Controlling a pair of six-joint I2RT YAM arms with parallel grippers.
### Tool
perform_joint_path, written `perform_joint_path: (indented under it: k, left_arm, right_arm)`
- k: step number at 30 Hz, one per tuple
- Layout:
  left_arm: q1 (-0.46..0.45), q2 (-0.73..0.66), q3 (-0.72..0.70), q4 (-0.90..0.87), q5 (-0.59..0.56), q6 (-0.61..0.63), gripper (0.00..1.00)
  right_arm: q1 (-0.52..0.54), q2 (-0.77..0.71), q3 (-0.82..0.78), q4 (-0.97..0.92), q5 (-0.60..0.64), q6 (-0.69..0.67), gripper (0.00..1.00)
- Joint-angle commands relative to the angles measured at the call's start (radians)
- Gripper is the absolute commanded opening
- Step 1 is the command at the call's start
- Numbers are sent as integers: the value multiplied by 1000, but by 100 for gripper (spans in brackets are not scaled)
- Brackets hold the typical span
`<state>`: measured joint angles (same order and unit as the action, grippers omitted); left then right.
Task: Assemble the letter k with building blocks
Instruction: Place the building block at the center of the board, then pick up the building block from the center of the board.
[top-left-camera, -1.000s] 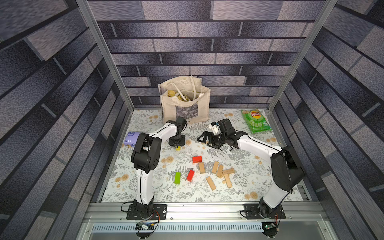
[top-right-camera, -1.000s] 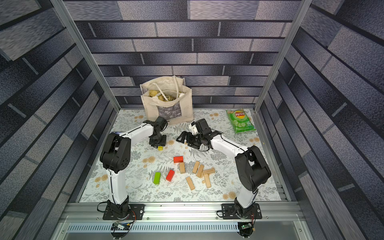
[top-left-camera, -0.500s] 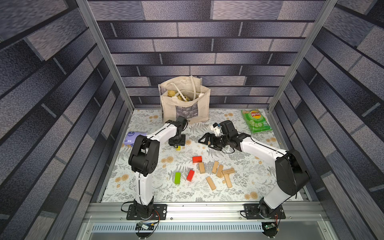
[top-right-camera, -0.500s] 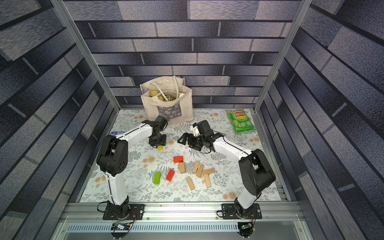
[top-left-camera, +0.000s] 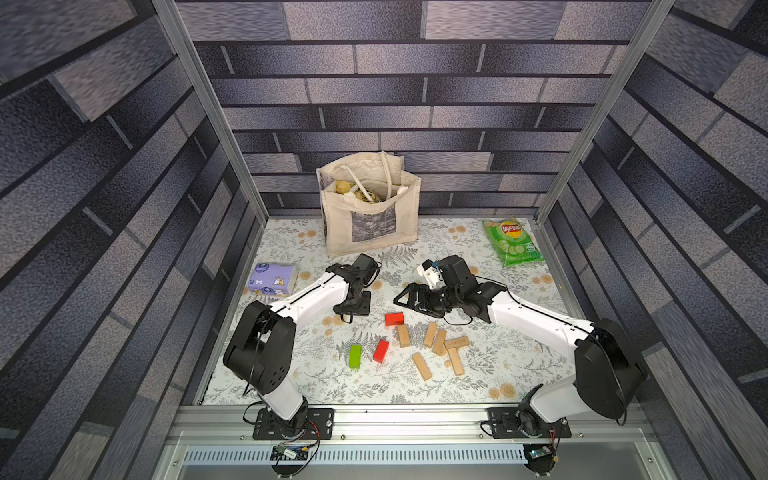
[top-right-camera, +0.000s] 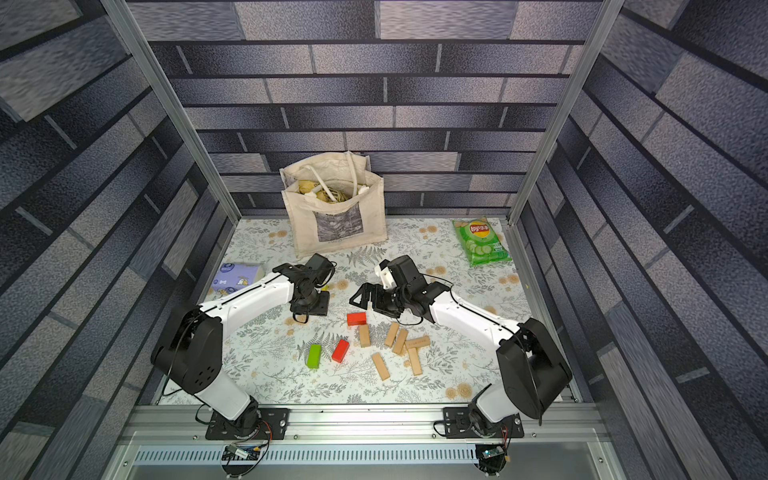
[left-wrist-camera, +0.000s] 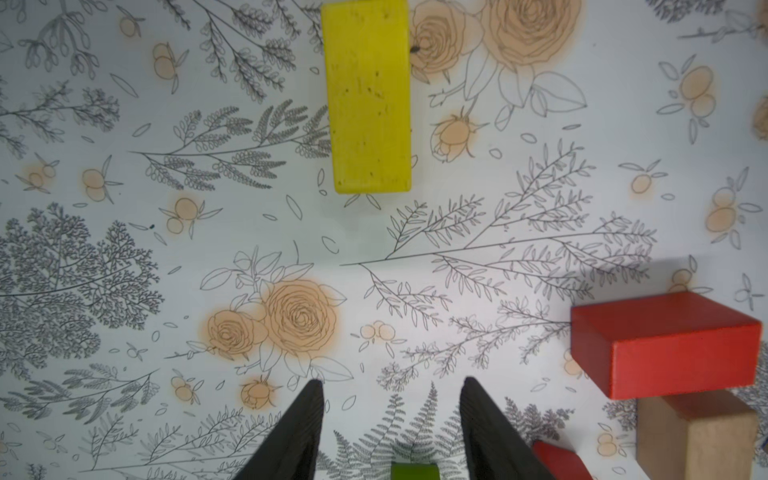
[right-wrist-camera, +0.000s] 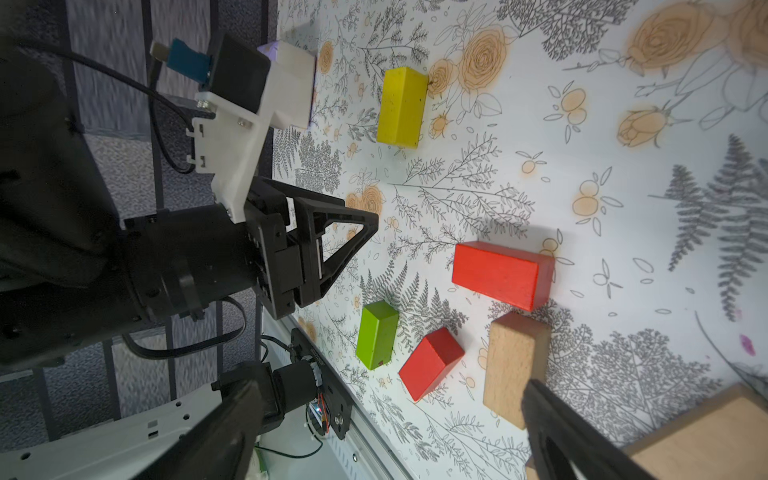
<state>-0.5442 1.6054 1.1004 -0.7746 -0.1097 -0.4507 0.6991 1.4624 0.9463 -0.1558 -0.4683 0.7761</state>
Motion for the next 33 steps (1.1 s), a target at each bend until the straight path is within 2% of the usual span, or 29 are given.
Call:
perform_joint_path:
  k: [1,9,15,24,33]
  left_arm:
    - [-59,-87,-67,-15,-56,-92,56]
    - [-217,-218,-218,-4,-119,-220,57]
    - [-298,-272,-282,-31,-180,-296,58]
    - [-323,-357,-385,23,-146,-299,58]
    - [-342,-391,-450,97,-91,-285,59]
  right_arm:
    - [27,-54,-67,71,55,65,100]
    - [117,-134,-241,204,177,160,100]
    - [225,-158,-284,226,281,167,100]
    - [311,-170,-323,259,345,177,100]
    - [337,-194,-386,295,376,179,100]
